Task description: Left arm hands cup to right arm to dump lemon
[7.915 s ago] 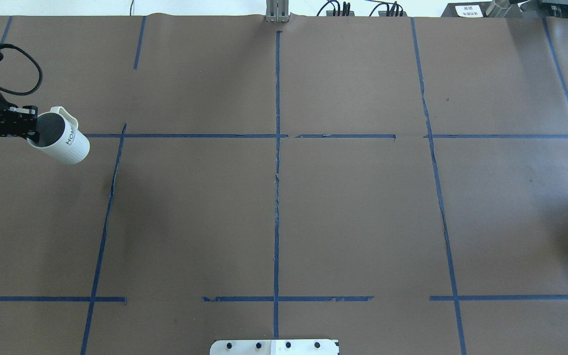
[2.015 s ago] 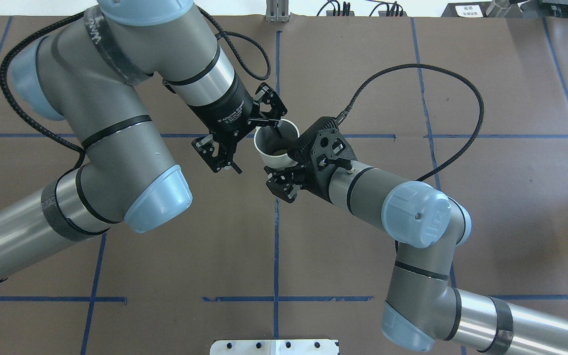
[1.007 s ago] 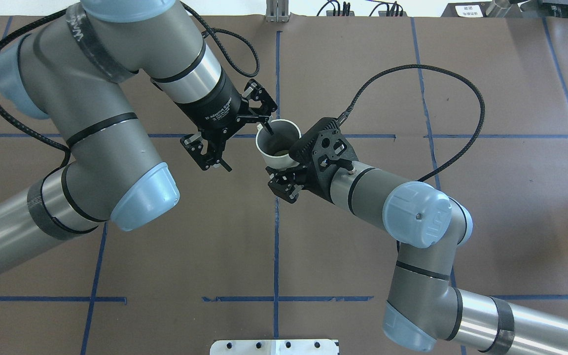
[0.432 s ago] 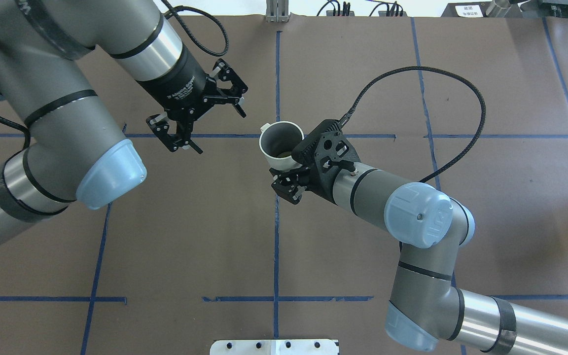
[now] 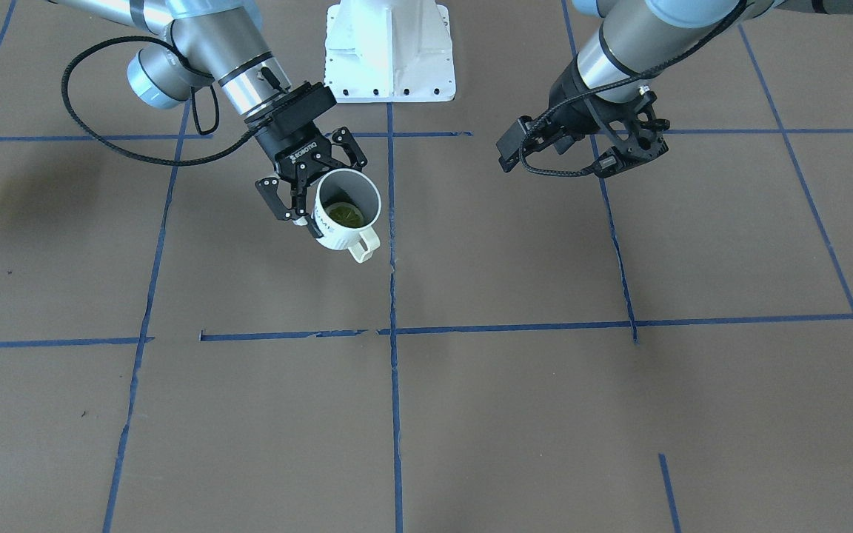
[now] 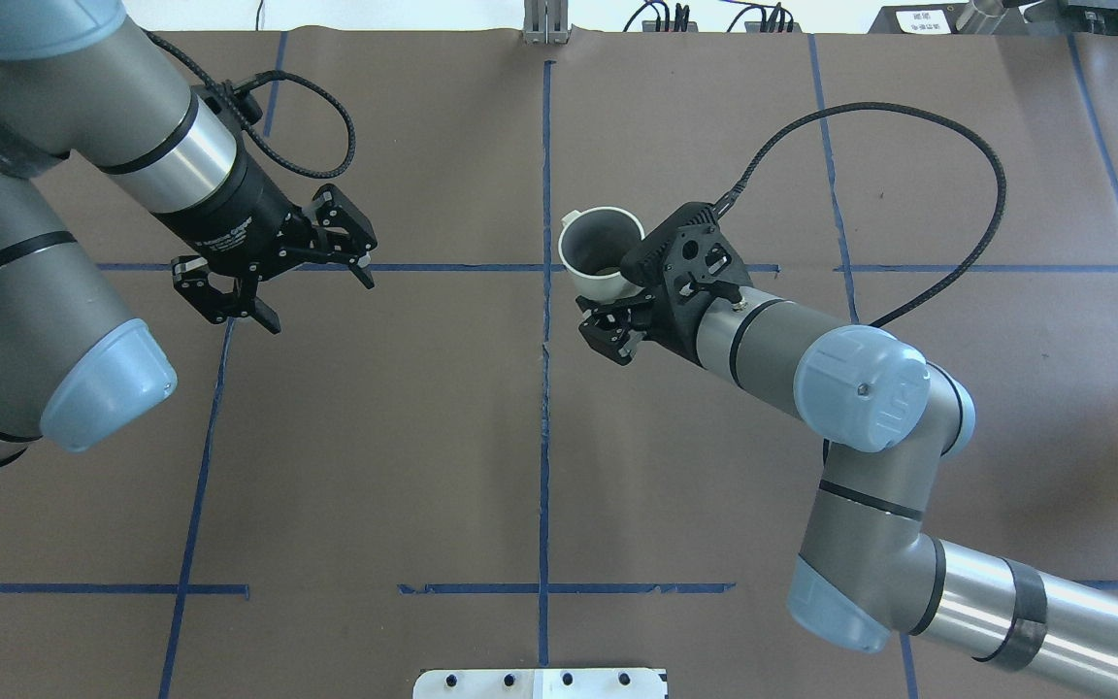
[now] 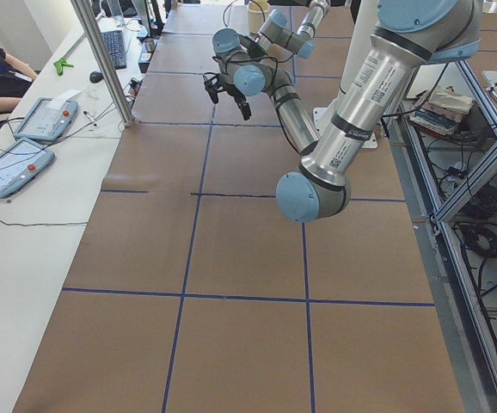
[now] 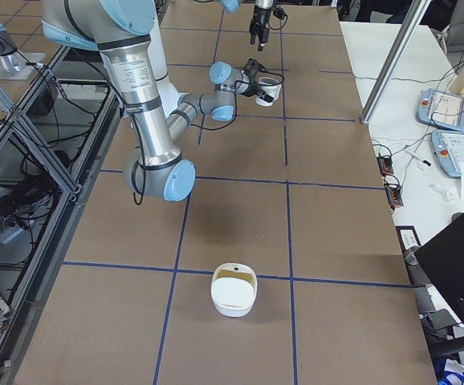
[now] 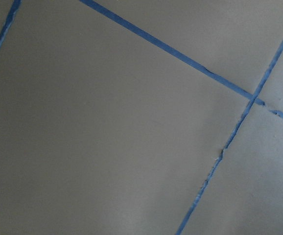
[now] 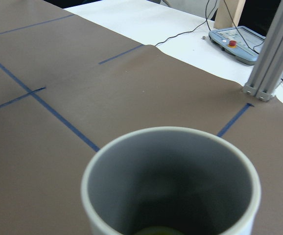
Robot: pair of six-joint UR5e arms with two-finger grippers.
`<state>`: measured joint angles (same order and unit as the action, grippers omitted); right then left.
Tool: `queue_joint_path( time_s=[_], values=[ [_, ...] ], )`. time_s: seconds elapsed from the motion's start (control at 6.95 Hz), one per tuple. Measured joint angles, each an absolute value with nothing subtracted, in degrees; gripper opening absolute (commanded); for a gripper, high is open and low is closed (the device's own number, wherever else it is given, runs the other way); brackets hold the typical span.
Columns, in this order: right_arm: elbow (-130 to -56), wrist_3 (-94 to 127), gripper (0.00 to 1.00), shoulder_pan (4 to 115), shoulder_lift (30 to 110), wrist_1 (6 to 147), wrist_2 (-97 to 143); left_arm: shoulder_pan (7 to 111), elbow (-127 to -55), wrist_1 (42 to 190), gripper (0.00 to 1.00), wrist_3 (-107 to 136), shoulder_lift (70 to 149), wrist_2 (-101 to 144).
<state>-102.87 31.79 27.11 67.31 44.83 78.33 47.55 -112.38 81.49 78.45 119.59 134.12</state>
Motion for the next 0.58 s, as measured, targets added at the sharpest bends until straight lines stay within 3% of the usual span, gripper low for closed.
queue_joint_path(
  time_s=[0.58],
  values=[
    [-107.91,50.33,0.34,33.33,78.58,41.91,78.21,47.29,-112.78,81.37,1.00,62.94,113.80,130.39]
  ],
)
